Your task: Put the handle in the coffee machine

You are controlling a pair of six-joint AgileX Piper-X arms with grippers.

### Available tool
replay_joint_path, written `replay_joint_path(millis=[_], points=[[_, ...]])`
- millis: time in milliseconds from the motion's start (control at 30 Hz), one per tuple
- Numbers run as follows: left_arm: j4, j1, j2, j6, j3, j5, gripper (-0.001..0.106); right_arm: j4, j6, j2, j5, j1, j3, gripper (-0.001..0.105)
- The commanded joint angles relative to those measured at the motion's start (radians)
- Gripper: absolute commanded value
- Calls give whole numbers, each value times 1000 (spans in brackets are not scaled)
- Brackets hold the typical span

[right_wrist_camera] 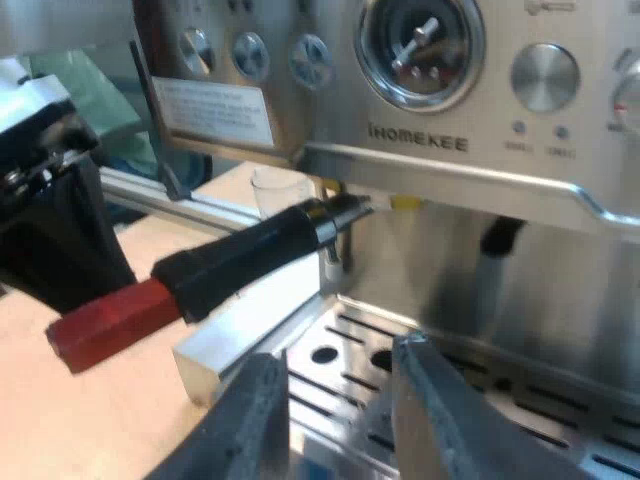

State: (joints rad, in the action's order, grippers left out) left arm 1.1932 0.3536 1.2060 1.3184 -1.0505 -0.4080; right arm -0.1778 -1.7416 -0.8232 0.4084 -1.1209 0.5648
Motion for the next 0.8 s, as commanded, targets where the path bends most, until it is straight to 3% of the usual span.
replay_joint_path(millis=[33,367,533,600,700,800], points=[[-8,61,-4,21,0,-163,0,61,-6,38,-9,-2,8,28],[-94,180,-4,53,0,-145,0,286,-4,132,-9,-2,68,28],[-140,242,-4,2,0,-163,0,295,-26,138,-9,-2,108,29],[-155,256,-4,-20,0,-171,0,295,-34,138,-32,-2,114,32],[-196,260,-4,-22,0,-170,0,299,-34,138,-154,-2,119,48],[-234,260,-4,-22,0,-166,0,343,-34,138,-160,-2,119,57]])
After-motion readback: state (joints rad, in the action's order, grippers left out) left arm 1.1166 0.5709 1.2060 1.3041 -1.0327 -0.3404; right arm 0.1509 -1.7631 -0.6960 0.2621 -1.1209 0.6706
